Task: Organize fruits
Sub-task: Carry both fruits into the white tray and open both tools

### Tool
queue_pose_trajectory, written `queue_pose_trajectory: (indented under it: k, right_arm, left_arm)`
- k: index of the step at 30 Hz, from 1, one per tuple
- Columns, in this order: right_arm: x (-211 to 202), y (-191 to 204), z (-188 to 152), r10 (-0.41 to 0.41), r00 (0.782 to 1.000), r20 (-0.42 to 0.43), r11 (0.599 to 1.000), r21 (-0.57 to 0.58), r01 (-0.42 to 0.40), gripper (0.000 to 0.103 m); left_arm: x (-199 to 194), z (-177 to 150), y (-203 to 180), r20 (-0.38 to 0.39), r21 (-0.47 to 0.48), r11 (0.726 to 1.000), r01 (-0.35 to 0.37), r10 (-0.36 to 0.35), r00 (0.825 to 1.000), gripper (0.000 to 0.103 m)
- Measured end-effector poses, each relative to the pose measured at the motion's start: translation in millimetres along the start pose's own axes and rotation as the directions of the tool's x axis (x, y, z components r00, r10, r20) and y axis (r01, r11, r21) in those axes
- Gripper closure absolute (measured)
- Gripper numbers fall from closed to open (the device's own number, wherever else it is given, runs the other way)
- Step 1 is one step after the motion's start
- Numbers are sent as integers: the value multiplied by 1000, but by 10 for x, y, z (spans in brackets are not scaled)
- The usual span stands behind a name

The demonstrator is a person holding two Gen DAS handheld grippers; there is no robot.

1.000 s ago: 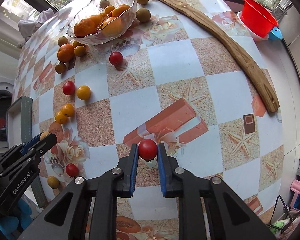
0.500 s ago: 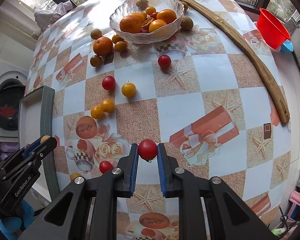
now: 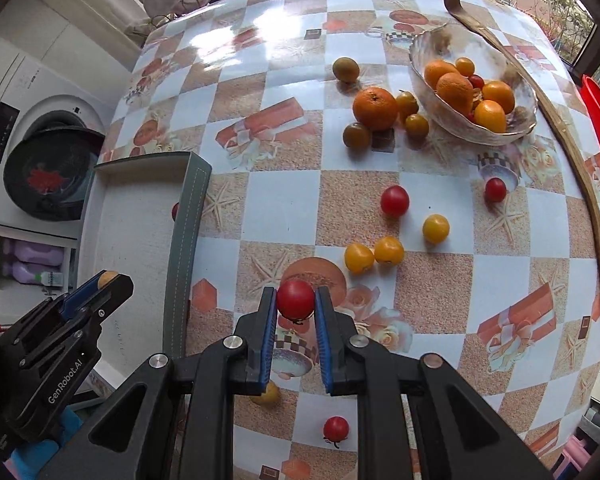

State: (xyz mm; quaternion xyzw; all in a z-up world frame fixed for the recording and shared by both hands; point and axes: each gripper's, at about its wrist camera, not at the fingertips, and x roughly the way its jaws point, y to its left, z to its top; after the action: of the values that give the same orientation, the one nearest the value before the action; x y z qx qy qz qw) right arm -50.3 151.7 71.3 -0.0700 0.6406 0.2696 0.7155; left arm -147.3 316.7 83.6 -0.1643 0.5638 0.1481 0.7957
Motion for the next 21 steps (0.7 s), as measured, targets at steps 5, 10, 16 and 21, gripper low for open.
queue_pose_trajectory:
  k: [5,10,16,21]
  right_arm:
    - [175,500,205,30,1000,-8,997,-71,-31,83]
    - [408,880,412,52,998,-24,992,-116,-55,83]
    - [738,1123,647,69,996,-59,991,-113,-75,83]
    - [954,1226,751,45,996,-81,991,-121,-54,83]
  left_arm:
    - [82,110,392,5,-41,999,-32,33,999,78]
    - [212,239,700,9,-69,996,-63,63,998,78]
    - [427,336,920,-10,-91,992,-84,84,996,78]
    - [582,356,961,-36,-86,992,-91,88,995,78]
